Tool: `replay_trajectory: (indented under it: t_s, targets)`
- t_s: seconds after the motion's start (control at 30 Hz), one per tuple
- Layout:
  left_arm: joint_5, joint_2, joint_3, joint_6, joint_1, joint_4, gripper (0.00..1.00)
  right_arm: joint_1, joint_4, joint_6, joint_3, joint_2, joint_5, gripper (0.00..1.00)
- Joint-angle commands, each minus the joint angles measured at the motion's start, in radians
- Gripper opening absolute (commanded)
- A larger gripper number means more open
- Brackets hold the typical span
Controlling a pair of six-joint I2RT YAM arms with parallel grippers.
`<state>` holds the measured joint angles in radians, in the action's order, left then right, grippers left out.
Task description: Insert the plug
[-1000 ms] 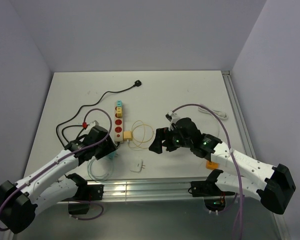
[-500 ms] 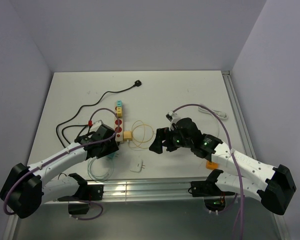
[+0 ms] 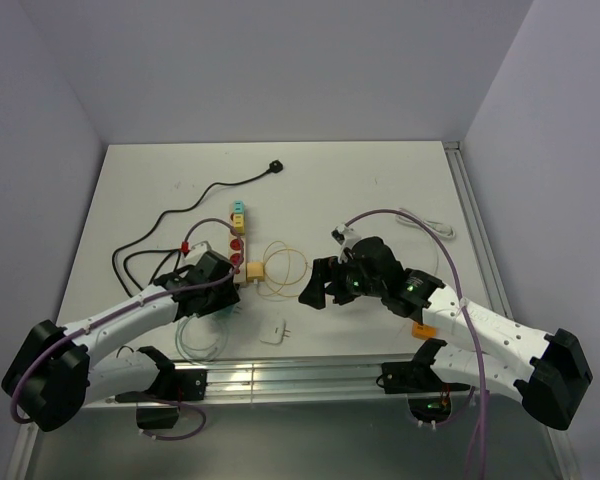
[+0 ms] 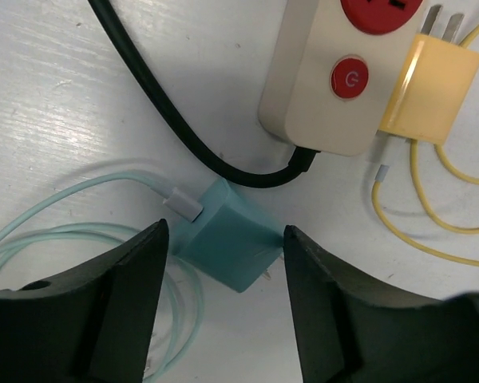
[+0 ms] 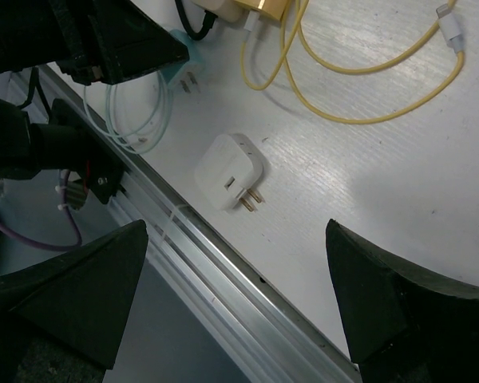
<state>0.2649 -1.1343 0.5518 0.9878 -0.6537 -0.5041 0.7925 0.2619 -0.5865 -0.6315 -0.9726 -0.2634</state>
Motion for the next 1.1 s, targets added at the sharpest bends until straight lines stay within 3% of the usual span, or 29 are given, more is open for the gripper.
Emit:
replay_trajectory:
  t_s: [0.0, 0.27, 0.5, 0.57, 0.67, 0.8, 0.83, 1.07]
  targets:
    - [0.017, 0.005, -0.018, 0.0, -0.017, 0.026, 0.67, 0.005, -0.038, 0.008, -0.004, 0.002, -0.01, 0.99]
    - [0.011, 0.039, -0.049, 0.002, -0.055, 0.052, 0.68, 0.007, -0.067, -0.001, -0.005, -0.018, -0.034, 0.99]
    - [0.023, -0.005, -0.056, -0.006, -0.064, 0.071, 0.62, 0.005, -0.069, -0.003, 0.003, -0.011, -0.03, 0.99]
    - [0.022, -0.012, -0.059, -0.006, -0.066, 0.084, 0.52, 0.005, -0.072, -0.004, 0.006, -0.011, -0.028, 0.99]
    - [0.016, -0.013, -0.056, -0.012, -0.066, 0.096, 0.3, 0.007, -0.073, -0.007, 0.009, -0.02, -0.027, 0.99]
    - [0.004, 0.028, -0.035, -0.015, -0.067, 0.076, 0.13, 0.007, -0.078, -0.006, 0.006, -0.035, -0.033, 0.99]
    - [-0.004, 0.042, -0.027, -0.017, -0.07, 0.069, 0.01, 0.005, -0.078, -0.006, 0.001, -0.041, -0.046, 0.99]
    - [-0.142, 0.214, 0.022, -0.067, -0.096, 0.1, 0.0, 0.007, -0.055, 0.016, -0.105, -0.13, -0.128, 0.98]
